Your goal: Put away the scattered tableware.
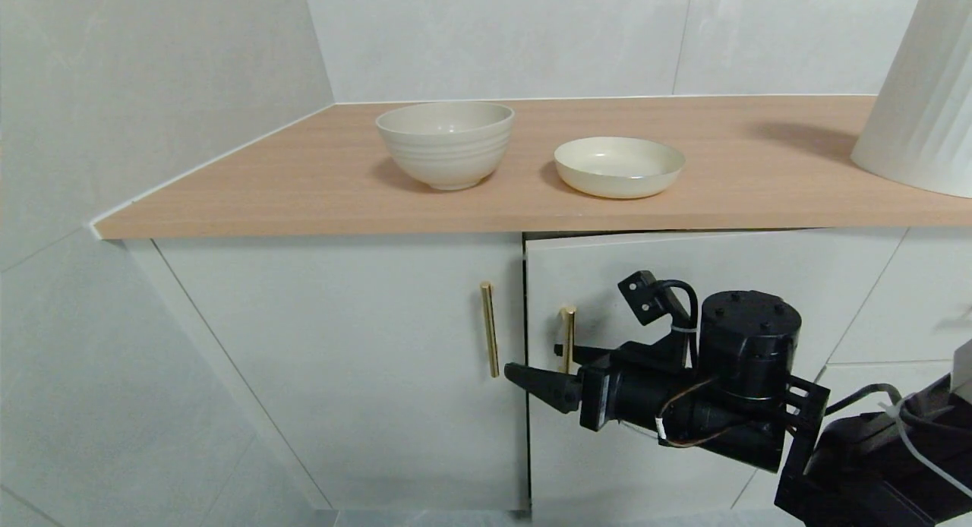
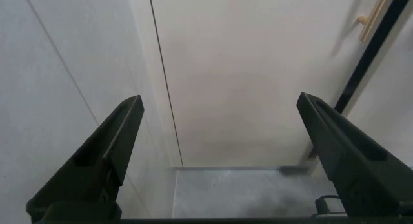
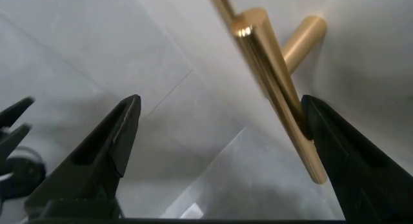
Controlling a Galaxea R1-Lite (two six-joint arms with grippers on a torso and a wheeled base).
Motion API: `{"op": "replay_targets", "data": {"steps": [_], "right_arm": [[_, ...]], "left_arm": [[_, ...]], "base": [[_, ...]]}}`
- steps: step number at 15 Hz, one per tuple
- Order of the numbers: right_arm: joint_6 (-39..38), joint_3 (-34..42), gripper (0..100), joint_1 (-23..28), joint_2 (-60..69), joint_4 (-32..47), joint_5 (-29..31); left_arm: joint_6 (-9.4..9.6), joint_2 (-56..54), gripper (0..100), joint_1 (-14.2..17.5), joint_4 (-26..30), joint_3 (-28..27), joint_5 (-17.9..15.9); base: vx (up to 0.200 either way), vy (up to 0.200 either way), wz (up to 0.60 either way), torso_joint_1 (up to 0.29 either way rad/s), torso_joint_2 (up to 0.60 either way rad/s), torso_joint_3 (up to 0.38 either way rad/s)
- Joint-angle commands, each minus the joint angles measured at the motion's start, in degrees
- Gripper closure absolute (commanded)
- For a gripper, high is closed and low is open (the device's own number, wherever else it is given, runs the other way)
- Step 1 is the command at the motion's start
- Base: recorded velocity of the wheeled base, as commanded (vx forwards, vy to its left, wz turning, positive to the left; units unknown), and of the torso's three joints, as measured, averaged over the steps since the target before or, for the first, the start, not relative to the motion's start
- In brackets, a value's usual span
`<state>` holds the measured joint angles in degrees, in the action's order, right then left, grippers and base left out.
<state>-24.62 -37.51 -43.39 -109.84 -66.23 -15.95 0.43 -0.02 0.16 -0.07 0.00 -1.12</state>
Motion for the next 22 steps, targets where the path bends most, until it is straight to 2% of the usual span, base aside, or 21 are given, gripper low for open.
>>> {"op": "replay_targets", "data": {"steps": [1,6,9,12,14,15,16,17,20,21,22], "right_arm": [[0.2,1.7,0,0.0,1.9,-0.1,-0.8],[0.9,4.0,0,-0.1,2.5,0.0,-1.0],[2.1,6.0,0,-0.8,3.6,0.0,-1.7],[2.6,7.5,0,-2.2,4.7,0.0,-2.2],[2.6,8.2,0,-2.4,6.0,-0.1,-2.2],[2.6,8.4,0,-2.6,6.8,-0.2,-2.2],[2.6,8.6,0,-2.8,8.0,-0.1,-2.7],[2.6,8.9,0,-3.2,8.7,-0.1,-3.2],[2.6,9.2,0,-3.6,10.0,-0.1,-3.5],[2.6,9.2,0,-3.6,10.0,-0.1,-3.4],[2.6,9.2,0,-3.6,10.3,-0.2,-3.5]], "left_arm": [[0.01,0.0,0,0.0,0.0,0.0,0.0],[0.98,0.0,0,0.0,0.1,0.0,0.0],[0.45,0.0,0,0.0,0.1,0.0,0.0],[0.72,0.0,0,0.1,-0.5,-0.1,0.0],[0.36,0.0,0,0.0,0.1,-2.8,-1.1],[0.45,0.2,0,0.0,1.1,-4.1,-2.7],[0.80,2.4,0,0.0,3.6,-8.8,-6.7],[0.80,6.3,0,0.0,5.2,-13.4,-8.9],[1.24,26.8,0,-0.1,6.0,-27.1,-13.2],[1.68,30.3,0,-0.2,6.0,-29.1,-14.3],[2.91,35.5,0,-0.4,6.0,-31.7,-16.2]], "base": [[0.000,0.000,0.00,0.000,0.00,0.000],[0.000,0.000,0.00,0.000,0.00,0.000],[0.000,0.000,0.00,0.000,0.00,0.000],[0.000,0.000,0.00,0.000,0.00,0.000],[0.000,0.000,0.00,0.000,0.00,0.000],[0.000,0.000,0.00,0.000,0.00,0.000],[0.000,0.000,0.00,0.000,0.00,0.000],[0.000,0.000,0.00,0.000,0.00,0.000],[0.000,0.000,0.00,0.000,0.00,0.000],[0.000,0.000,0.00,0.000,0.00,0.000],[0.000,0.000,0.00,0.000,0.00,0.000]]}}
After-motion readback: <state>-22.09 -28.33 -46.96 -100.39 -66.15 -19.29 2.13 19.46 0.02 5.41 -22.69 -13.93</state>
